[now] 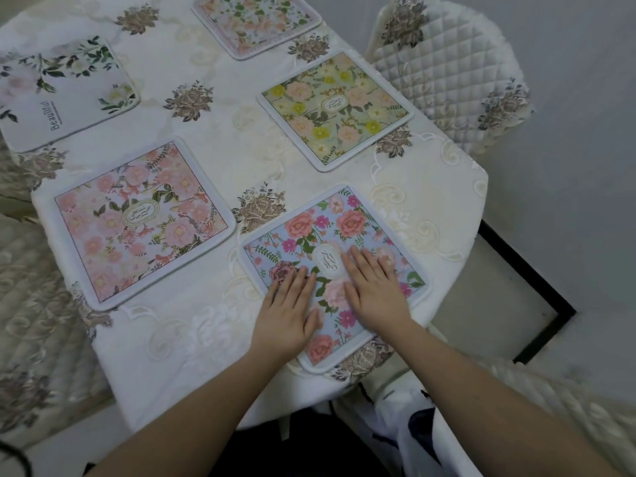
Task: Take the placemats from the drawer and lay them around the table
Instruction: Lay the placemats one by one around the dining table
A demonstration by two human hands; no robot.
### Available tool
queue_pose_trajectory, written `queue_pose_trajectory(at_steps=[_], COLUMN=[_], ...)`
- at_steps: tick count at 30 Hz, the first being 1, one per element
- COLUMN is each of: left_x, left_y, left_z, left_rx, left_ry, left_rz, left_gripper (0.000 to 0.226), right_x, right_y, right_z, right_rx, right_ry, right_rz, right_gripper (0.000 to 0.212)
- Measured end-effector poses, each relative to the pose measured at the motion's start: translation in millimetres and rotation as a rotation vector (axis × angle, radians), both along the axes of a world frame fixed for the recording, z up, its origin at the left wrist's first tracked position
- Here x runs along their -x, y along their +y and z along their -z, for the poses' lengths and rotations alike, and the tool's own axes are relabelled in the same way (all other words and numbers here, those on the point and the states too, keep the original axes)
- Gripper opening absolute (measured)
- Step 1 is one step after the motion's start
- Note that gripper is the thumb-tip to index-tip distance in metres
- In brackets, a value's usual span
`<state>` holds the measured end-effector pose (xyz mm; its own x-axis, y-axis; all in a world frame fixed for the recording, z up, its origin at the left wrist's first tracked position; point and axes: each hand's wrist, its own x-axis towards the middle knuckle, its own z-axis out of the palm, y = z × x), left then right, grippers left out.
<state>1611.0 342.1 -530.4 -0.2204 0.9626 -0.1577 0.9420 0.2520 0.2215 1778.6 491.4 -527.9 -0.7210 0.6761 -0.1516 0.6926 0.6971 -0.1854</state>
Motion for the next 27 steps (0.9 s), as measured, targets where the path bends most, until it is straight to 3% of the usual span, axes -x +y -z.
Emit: queue_pose_trajectory(at_steps=[9, 13, 18, 23, 27], left_x=[40, 48, 8, -50, -65], left_y=[-27, -37, -21, -6, -12], left_z=[-5, -8, -23, -25, -17], left_rx=[0.069, 0.067, 0.047, 0.05, 0.111], left_ry=[0.02, 0.056, -0.02, -0.055, -0.052], left_rz=[0.013, -0.013, -0.068, 0.052, 0.102], left_gripper=[0.067, 0.071, 0.065, 0.065, 0.071], right_x=[-50, -60, -47, -15, -13], right_y=[39, 46, 15, -32, -57], right_z=[-10, -14, -23, -26, -16], right_rx=[0.013, 0.03, 0.041, 0.151, 0.171], right_ry=[-0.043, -0.053, 0.053, 0.124, 0.067], right_rz=[0.14, 0.2, 0.262, 0.229, 0.198], right_gripper=[0.056, 0.068, 0.059, 0.069, 0.074])
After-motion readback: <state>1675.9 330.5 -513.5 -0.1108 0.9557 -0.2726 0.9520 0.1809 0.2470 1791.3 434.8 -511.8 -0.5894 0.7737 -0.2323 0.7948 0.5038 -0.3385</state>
